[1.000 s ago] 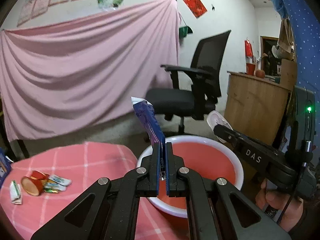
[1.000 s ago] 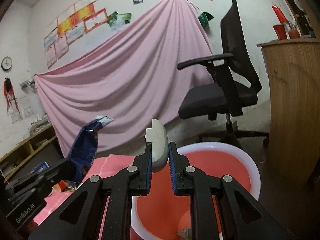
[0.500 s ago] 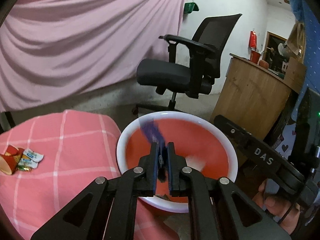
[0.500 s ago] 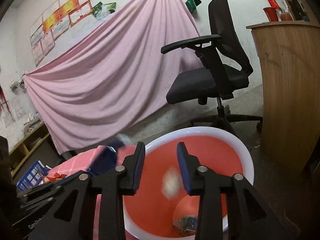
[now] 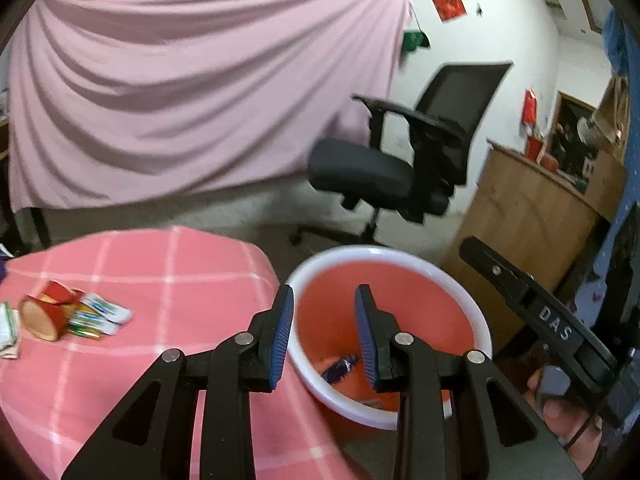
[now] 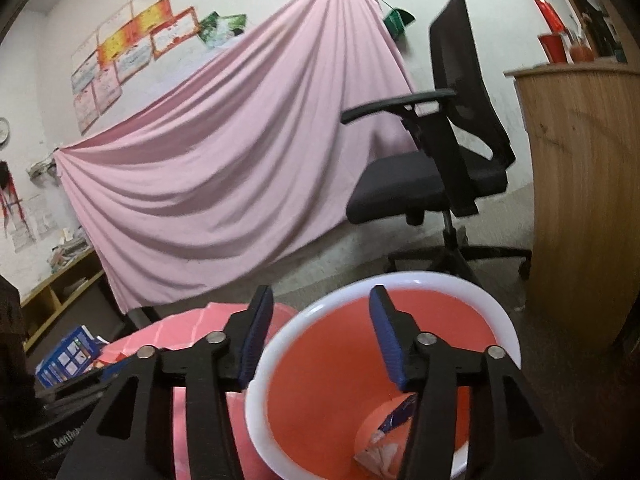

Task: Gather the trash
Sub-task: 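Carry both items over the bucket and open both tools, then return both tools to the table toward the white paper packet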

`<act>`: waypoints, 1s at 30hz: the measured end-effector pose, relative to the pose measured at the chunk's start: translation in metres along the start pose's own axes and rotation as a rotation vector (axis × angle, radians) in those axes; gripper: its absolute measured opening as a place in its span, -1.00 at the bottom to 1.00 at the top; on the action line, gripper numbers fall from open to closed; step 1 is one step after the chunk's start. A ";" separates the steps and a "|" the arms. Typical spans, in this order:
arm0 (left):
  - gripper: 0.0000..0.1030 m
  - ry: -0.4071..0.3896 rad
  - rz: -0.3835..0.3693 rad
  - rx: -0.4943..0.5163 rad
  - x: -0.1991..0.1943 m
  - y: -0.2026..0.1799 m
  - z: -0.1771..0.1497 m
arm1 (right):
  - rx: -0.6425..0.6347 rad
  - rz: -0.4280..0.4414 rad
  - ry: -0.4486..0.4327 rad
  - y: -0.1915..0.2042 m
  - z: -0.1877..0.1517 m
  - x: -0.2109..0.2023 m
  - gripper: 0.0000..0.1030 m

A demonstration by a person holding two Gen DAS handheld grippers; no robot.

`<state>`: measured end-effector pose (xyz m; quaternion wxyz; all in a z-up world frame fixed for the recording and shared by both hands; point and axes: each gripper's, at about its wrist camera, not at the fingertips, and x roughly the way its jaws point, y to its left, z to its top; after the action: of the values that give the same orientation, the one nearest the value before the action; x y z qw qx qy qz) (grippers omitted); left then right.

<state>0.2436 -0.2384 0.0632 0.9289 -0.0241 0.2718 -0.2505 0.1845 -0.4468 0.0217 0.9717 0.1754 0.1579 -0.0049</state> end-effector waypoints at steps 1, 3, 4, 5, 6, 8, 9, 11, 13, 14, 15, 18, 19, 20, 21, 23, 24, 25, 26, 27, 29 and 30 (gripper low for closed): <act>-0.48 -0.016 0.011 -0.005 -0.004 0.004 0.002 | -0.012 -0.001 -0.013 0.005 0.001 -0.001 0.01; -0.38 -0.055 0.039 -0.016 -0.017 0.015 0.004 | -0.028 -0.001 -0.036 0.013 0.002 -0.003 0.30; -0.32 -0.068 0.050 -0.020 -0.021 0.019 0.006 | -0.034 0.002 -0.057 0.017 0.002 -0.004 0.39; -0.20 -0.090 0.068 -0.024 -0.028 0.025 0.007 | -0.038 0.005 -0.073 0.021 0.002 -0.005 0.48; -0.09 -0.115 0.092 -0.026 -0.036 0.031 0.008 | -0.042 0.011 -0.084 0.025 0.002 -0.006 0.50; 0.09 -0.144 0.130 -0.022 -0.047 0.041 0.007 | -0.050 0.028 -0.103 0.033 0.003 -0.005 0.57; 0.17 -0.159 0.150 -0.020 -0.054 0.046 0.005 | -0.055 0.036 -0.115 0.038 0.003 -0.004 0.65; 0.28 -0.193 0.179 -0.021 -0.066 0.059 0.003 | -0.063 0.053 -0.135 0.047 0.003 -0.004 0.75; 0.67 -0.226 0.205 -0.028 -0.078 0.071 0.000 | -0.078 0.071 -0.164 0.058 0.002 -0.004 0.87; 0.89 -0.249 0.219 -0.034 -0.083 0.077 -0.003 | -0.084 0.079 -0.180 0.062 0.002 -0.006 0.97; 0.95 -0.287 0.234 -0.046 -0.092 0.085 -0.007 | -0.092 0.091 -0.203 0.067 0.001 -0.007 1.00; 0.95 -0.346 0.245 -0.071 -0.109 0.105 -0.015 | -0.125 0.119 -0.255 0.084 -0.001 -0.012 1.00; 0.95 -0.354 0.254 -0.076 -0.114 0.114 -0.018 | -0.142 0.126 -0.271 0.090 -0.003 -0.013 1.00; 0.95 -0.361 0.266 -0.077 -0.119 0.120 -0.020 | -0.157 0.133 -0.280 0.095 -0.004 -0.013 1.00; 0.96 -0.370 0.282 -0.076 -0.123 0.126 -0.021 | -0.175 0.140 -0.287 0.101 -0.006 -0.013 1.00; 0.96 -0.392 0.320 -0.066 -0.132 0.135 -0.025 | -0.206 0.160 -0.298 0.113 -0.010 -0.012 1.00; 0.96 -0.400 0.335 -0.060 -0.137 0.137 -0.028 | -0.219 0.169 -0.302 0.118 -0.012 -0.012 1.00; 0.96 -0.411 0.353 -0.051 -0.141 0.141 -0.030 | -0.236 0.181 -0.306 0.125 -0.014 -0.011 1.00; 0.96 -0.420 0.370 -0.043 -0.144 0.144 -0.033 | -0.249 0.189 -0.309 0.131 -0.016 -0.011 1.00; 0.96 -0.429 0.387 -0.034 -0.149 0.150 -0.036 | -0.263 0.198 -0.312 0.136 -0.019 -0.011 1.00; 0.96 -0.435 0.408 -0.019 -0.153 0.156 -0.041 | -0.296 0.212 -0.312 0.150 -0.024 -0.009 1.00; 0.96 -0.433 0.417 -0.011 -0.154 0.160 -0.044 | -0.307 0.221 -0.308 0.155 -0.026 -0.007 1.00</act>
<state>0.1811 -0.0212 0.0732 0.9965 -0.0257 0.0678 -0.0419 0.1802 -0.2927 0.0536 0.9942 0.0391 -0.0134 0.0989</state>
